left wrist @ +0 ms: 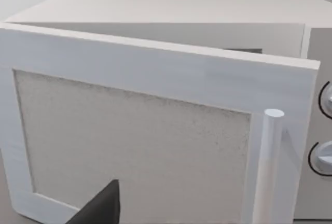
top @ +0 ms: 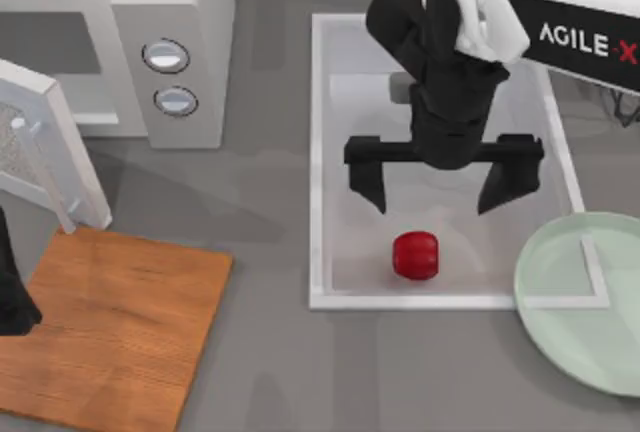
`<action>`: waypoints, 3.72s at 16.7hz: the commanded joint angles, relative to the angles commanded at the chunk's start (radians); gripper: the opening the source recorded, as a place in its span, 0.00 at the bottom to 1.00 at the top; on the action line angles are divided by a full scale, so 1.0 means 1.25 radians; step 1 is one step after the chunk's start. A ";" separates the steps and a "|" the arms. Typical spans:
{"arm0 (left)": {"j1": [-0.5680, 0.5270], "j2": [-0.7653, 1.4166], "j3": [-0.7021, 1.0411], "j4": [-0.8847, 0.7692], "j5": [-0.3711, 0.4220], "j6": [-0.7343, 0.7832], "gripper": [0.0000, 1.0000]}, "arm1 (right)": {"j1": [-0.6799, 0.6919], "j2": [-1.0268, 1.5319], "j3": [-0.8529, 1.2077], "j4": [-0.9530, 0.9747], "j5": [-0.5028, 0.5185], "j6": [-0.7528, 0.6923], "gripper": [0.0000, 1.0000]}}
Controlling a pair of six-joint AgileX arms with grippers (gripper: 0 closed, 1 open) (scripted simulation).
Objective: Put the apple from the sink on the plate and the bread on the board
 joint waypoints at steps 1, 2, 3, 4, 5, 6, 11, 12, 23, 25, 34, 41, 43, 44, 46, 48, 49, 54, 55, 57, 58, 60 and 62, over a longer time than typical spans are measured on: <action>0.000 0.000 0.000 0.000 0.000 0.000 1.00 | -0.004 -0.001 -0.002 0.002 0.000 -0.001 1.00; 0.000 0.000 0.000 0.000 0.000 0.000 1.00 | -0.004 0.000 -0.004 0.004 0.000 -0.001 1.00; 0.000 0.000 0.000 0.000 0.000 0.000 1.00 | -0.004 0.007 -0.010 0.014 0.000 -0.001 1.00; 0.000 0.000 0.000 0.000 0.000 0.000 1.00 | -0.004 0.018 -0.019 0.033 0.000 -0.001 1.00; 0.000 0.000 0.000 0.000 0.000 0.000 1.00 | -0.004 0.035 -0.032 0.059 0.000 0.000 1.00; 0.000 0.000 0.000 0.000 0.000 0.000 1.00 | -0.003 0.054 -0.046 0.095 0.000 0.000 1.00; 0.000 0.000 0.000 0.000 0.000 0.000 1.00 | 0.000 0.167 -0.132 0.313 0.002 0.002 1.00; 0.000 0.000 0.000 0.000 0.000 0.000 1.00 | 0.000 0.185 -0.145 0.339 0.002 0.003 1.00; 0.000 0.000 0.000 0.000 0.000 0.000 1.00 | 0.001 0.205 -0.159 0.365 0.002 0.003 0.62; 0.000 0.000 0.000 0.000 0.000 0.000 1.00 | 0.001 0.205 -0.159 0.365 0.002 0.003 0.47; 0.000 0.000 0.000 0.000 0.000 0.000 1.00 | 0.001 0.205 -0.159 0.365 0.002 0.003 0.00; 0.000 0.000 0.000 0.000 0.000 0.000 1.00 | -0.001 0.154 -0.148 0.335 0.021 -0.006 0.00; 0.000 0.000 0.000 0.000 0.000 0.000 1.00 | -0.001 0.136 -0.131 0.305 0.021 -0.006 0.00; 0.000 0.000 0.000 0.000 0.000 0.000 1.00 | -0.001 0.122 -0.119 0.278 0.021 -0.006 0.00; 0.000 0.000 0.000 0.000 0.000 0.000 1.00 | -0.001 0.087 -0.092 0.201 0.020 -0.006 0.00; 0.000 0.000 0.000 0.000 0.000 0.000 1.00 | -0.001 0.050 -0.064 0.134 0.020 -0.007 0.00; 0.000 0.000 0.000 0.000 0.000 0.000 1.00 | -0.001 0.035 -0.053 0.113 0.020 -0.008 0.00; 0.000 0.000 0.000 0.000 0.000 0.000 1.00 | -0.001 0.024 -0.046 0.099 0.019 -0.007 0.00; 0.000 0.000 0.000 0.000 0.000 0.000 1.00 | -0.001 0.023 -0.045 0.099 0.019 -0.007 0.00; 0.000 0.000 0.000 0.000 0.000 0.000 1.00 | -0.008 0.002 -0.038 0.096 0.020 -0.013 0.00; 0.000 0.000 0.000 0.000 0.000 0.000 1.00 | -0.014 -0.013 -0.040 0.093 0.021 -0.019 0.00; 0.000 0.000 0.000 0.000 0.000 0.000 1.00 | -0.031 -0.052 -0.054 0.083 0.020 -0.037 0.00; 0.000 0.000 0.000 0.000 0.000 0.000 1.00 | -0.053 -0.097 -0.081 0.071 0.019 -0.059 0.00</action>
